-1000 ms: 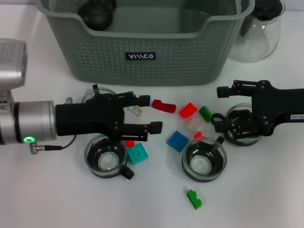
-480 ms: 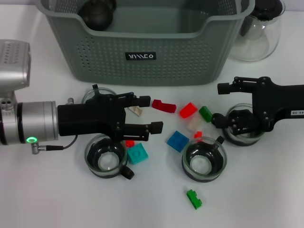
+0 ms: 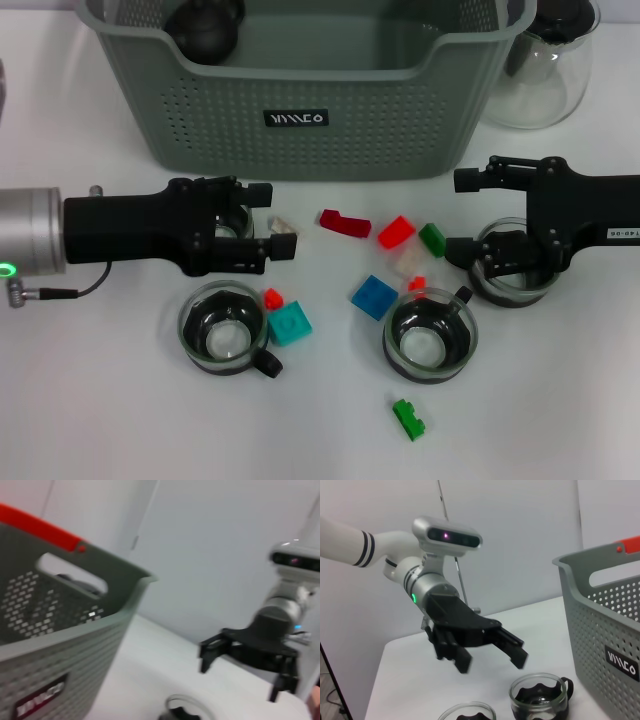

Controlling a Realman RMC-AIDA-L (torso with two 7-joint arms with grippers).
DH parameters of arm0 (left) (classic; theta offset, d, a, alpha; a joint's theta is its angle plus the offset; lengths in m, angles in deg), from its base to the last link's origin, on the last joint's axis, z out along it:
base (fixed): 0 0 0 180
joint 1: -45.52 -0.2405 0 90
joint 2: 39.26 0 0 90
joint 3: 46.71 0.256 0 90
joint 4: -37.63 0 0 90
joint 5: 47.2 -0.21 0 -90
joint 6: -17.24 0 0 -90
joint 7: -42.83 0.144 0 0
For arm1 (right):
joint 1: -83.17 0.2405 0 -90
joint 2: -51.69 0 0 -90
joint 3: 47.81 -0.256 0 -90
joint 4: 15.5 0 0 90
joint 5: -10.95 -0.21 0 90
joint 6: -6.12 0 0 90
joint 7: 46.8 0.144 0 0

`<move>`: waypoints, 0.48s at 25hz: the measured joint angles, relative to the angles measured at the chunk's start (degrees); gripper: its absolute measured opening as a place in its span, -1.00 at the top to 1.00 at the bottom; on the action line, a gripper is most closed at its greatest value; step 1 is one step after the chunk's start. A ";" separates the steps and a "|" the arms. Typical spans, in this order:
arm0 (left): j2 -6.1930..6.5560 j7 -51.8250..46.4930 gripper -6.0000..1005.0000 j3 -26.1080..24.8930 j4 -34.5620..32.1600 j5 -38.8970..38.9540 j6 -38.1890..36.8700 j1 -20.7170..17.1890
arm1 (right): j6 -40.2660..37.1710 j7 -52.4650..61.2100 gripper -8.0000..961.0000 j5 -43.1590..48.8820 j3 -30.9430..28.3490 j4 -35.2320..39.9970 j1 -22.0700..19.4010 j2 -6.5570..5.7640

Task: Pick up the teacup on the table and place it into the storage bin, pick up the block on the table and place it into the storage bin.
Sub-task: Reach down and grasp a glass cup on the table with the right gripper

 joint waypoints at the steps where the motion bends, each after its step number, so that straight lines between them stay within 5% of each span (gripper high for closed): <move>1: 0.04 0.10 -0.74 0.01 -0.35 0.02 -1.03 -0.08 | -0.11 0.41 -0.96 0.09 0.07 0.20 0.00 -0.02; 12: -0.23 1.83 -0.74 -0.04 -0.26 0.06 -3.17 -0.22 | -2.69 20.04 -0.96 11.36 2.60 17.63 1.11 -1.18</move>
